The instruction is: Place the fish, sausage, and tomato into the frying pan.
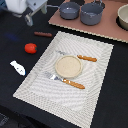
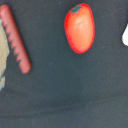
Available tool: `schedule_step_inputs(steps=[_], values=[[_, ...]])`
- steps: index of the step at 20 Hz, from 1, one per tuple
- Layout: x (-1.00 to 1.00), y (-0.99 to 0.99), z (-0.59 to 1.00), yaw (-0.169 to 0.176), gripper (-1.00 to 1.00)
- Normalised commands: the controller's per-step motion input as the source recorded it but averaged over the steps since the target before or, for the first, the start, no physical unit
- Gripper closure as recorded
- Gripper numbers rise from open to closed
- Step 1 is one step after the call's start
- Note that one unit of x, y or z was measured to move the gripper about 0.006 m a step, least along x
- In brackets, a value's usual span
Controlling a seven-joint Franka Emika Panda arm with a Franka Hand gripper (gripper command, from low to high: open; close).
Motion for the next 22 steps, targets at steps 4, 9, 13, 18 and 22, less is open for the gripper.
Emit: schedule_step_inputs(steps=[4, 9, 13, 18, 22], values=[[0.01, -1.00, -0.37, 0.000, -1.00], [-0.01, -0.73, -0.49, -0.001, -1.00], [-0.10, -0.45, -0.46, -0.002, -1.00], [-0.10, -0.35, -0.47, 0.000, -1.00], [-0.13, -0.32, -0.50, 0.000, -1.00]])
